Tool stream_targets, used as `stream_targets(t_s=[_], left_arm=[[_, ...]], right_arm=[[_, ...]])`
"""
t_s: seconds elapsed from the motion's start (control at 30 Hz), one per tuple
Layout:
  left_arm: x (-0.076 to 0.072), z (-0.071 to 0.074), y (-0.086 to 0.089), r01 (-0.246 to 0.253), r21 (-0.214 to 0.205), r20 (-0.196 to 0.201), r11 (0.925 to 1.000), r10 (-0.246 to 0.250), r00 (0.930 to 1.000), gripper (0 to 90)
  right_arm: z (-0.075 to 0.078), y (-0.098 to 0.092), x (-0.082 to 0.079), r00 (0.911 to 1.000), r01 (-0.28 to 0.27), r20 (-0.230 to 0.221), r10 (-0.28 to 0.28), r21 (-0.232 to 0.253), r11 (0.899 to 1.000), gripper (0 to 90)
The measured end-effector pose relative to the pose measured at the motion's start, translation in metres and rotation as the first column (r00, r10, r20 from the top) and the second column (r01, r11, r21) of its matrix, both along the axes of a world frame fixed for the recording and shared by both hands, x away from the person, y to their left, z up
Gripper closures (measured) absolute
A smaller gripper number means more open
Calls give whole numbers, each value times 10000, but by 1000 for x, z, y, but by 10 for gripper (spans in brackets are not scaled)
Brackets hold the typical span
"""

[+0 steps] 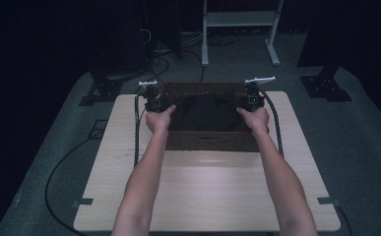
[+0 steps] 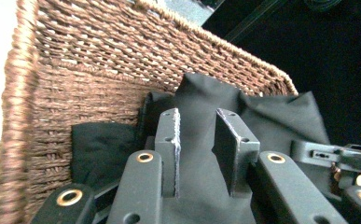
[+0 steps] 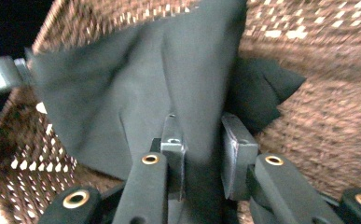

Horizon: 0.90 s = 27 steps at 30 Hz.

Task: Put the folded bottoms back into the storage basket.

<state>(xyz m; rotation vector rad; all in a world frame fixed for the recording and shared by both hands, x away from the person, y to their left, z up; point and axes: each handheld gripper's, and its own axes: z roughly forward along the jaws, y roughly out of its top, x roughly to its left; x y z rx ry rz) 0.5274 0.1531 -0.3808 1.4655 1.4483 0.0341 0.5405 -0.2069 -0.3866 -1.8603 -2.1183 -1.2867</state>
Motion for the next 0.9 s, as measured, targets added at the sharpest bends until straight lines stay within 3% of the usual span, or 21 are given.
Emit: stream_targets(t_s=[0.27,0.9], left_arm=[[-4,6,5,56,-98,103,9999,-55,9999,692],[-13,11,6,372,-324,331,9988,-361,9988,654]], right_arm=[[15,-12,-6,9987,232,443,-241,206,9995,729],[16,-22,-16,9979,122,622,-169,763,9970,662]])
